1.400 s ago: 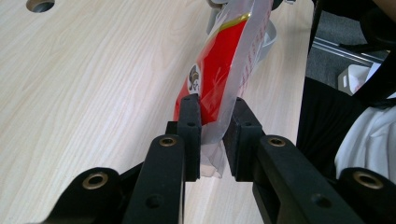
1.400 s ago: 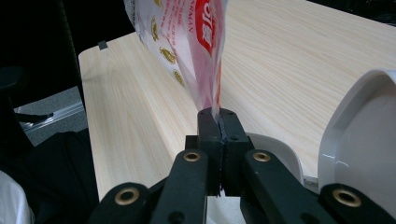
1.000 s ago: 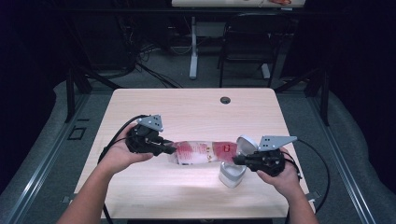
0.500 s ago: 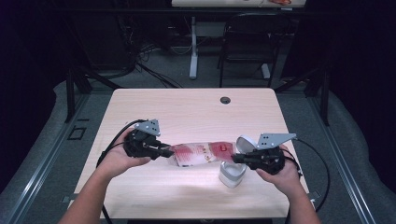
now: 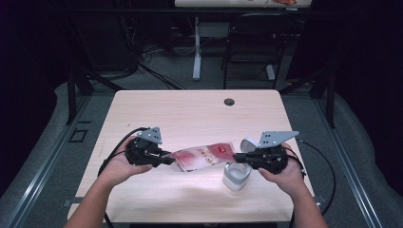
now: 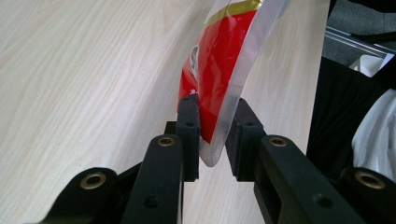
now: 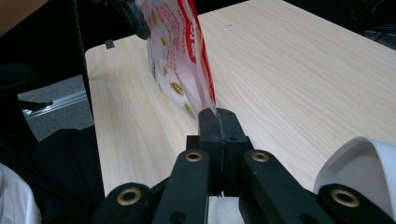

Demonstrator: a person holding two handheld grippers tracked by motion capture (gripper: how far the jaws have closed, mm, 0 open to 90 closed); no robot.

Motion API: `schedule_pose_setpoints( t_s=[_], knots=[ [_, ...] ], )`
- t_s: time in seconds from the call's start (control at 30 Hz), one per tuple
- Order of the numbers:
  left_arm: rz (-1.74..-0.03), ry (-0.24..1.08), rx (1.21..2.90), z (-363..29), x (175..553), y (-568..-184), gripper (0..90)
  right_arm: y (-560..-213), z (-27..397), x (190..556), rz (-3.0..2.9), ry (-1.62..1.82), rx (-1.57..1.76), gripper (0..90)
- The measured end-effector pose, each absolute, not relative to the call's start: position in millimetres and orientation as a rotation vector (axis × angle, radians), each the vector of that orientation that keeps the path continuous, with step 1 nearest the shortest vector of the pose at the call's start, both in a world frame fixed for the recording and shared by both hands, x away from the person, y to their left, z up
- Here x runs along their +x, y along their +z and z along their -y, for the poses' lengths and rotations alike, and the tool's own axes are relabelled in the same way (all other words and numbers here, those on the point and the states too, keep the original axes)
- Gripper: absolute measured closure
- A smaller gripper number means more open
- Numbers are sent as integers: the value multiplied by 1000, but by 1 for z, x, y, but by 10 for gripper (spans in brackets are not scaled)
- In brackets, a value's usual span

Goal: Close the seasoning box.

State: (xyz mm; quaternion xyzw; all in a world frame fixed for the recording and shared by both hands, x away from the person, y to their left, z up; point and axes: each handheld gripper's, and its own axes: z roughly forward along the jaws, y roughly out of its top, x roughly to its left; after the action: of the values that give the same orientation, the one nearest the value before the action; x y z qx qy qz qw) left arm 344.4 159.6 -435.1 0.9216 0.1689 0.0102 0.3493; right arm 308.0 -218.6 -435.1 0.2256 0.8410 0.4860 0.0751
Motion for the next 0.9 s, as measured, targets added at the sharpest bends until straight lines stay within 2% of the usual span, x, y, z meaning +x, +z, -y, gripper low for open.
schedule_pose_setpoints(
  t_s=[0.9],
  knots=[
    [-486,-2,2389,-157,343,-471,768,-413,203,310,-2521,1413,672,900]
  ],
)
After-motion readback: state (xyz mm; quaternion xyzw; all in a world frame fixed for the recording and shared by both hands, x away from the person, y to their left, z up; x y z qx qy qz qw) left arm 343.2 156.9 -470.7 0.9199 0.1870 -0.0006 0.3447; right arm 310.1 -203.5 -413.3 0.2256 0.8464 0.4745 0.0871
